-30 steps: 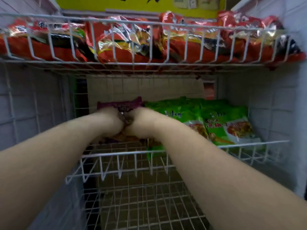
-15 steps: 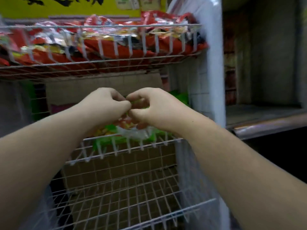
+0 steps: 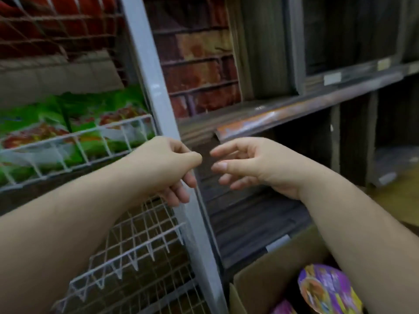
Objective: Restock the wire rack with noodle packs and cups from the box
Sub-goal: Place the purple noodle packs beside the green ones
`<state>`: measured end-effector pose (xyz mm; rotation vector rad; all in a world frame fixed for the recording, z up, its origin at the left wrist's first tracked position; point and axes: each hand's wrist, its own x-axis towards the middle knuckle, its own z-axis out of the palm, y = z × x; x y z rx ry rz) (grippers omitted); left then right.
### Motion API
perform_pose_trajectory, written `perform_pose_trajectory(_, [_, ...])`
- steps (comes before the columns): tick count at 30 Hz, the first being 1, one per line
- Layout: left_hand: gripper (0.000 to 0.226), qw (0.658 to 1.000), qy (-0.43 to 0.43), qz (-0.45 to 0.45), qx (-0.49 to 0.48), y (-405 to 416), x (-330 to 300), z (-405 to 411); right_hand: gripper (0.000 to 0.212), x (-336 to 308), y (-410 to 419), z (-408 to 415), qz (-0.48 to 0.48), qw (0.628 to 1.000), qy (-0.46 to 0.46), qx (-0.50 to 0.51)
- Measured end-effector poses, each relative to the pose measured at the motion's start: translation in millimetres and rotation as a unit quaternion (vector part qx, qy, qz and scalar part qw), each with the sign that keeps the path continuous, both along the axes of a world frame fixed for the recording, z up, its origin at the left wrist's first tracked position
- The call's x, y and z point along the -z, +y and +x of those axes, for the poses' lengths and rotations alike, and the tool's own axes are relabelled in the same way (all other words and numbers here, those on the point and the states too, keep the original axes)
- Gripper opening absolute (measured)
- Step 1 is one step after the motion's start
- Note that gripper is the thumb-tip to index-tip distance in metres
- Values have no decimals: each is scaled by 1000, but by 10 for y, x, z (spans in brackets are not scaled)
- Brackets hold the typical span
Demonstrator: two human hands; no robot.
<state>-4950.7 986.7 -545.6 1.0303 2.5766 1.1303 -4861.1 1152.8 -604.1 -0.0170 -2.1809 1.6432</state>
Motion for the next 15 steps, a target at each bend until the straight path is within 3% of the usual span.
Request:
perform_pose_trajectory(10, [12,983,-118,-139,31,628,1425,274,23,1505,553,379,-81,970,-215,75])
perform_pose_trajectory(15, [9,974,-146,-166,47,665,2090,382,25,2106,561,318,-17,934,-354,44])
